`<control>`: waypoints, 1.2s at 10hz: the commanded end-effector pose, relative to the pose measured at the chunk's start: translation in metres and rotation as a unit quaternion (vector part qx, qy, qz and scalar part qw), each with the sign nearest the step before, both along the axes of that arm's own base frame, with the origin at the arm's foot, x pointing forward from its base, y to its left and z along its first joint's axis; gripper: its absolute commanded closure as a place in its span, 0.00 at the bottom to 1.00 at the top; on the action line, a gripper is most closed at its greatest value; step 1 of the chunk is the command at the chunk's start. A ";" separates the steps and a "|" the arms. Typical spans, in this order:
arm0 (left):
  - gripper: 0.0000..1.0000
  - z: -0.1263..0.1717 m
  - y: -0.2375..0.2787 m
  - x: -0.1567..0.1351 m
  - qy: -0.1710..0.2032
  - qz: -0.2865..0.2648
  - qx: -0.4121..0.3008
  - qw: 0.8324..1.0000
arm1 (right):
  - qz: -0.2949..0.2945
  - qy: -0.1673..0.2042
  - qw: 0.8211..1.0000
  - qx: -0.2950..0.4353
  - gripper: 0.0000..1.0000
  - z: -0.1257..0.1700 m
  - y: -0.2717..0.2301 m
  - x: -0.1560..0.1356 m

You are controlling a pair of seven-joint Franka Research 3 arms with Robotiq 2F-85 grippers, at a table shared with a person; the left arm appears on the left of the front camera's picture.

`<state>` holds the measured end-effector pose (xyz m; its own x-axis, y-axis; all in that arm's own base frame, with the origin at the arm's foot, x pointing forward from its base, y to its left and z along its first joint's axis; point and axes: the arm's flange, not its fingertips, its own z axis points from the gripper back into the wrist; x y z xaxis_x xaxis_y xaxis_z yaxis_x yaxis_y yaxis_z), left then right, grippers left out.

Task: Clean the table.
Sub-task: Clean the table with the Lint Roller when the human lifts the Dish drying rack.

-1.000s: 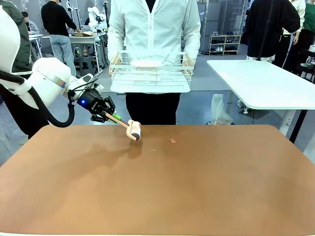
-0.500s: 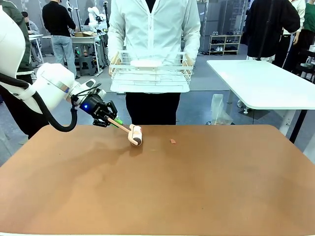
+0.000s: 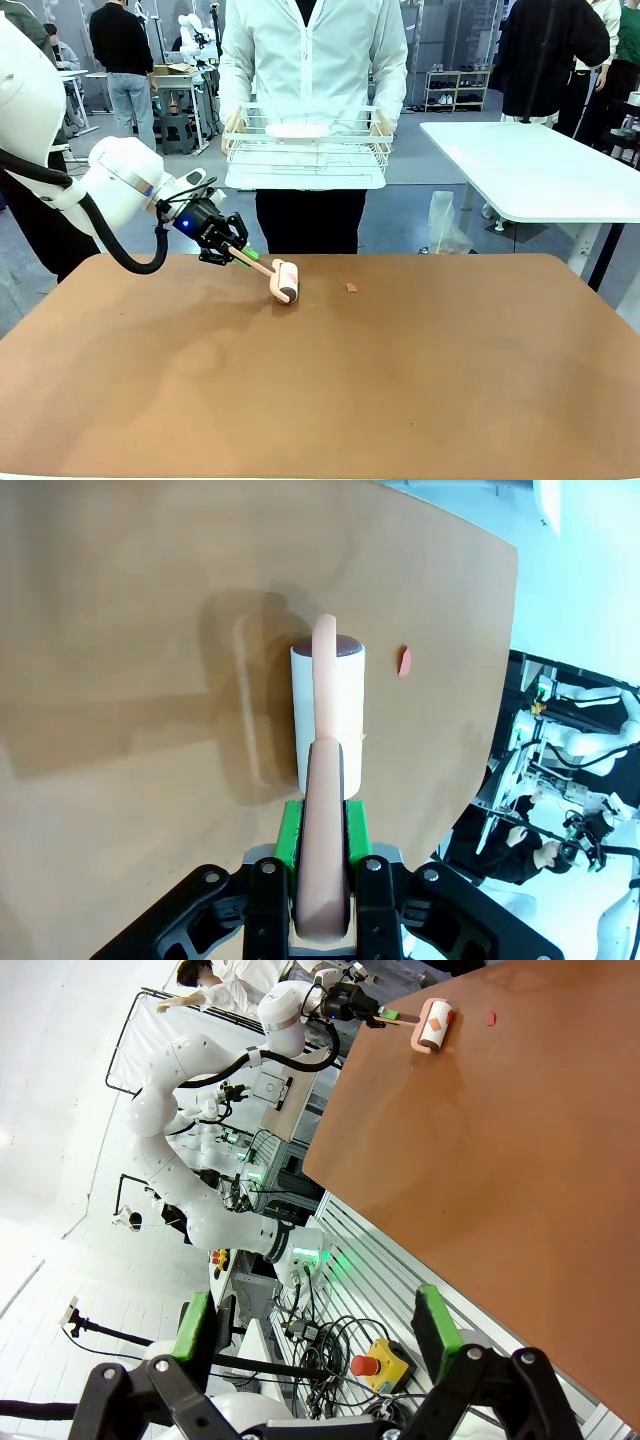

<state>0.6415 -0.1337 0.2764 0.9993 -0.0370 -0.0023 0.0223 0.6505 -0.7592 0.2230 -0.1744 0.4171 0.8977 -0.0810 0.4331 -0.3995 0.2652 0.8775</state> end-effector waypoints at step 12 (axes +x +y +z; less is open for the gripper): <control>0.79 -0.027 -0.172 -0.002 0.020 -0.021 0.029 0.999 | 0.001 -0.007 1.000 0.003 0.00 0.002 0.000 -0.002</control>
<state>0.6390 -0.3048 0.2757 0.9956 -0.0895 -0.0266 0.0387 0.6544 -0.7551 0.2230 -0.1743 0.4171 0.8978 -0.0807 0.4330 -0.3994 0.2652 0.8776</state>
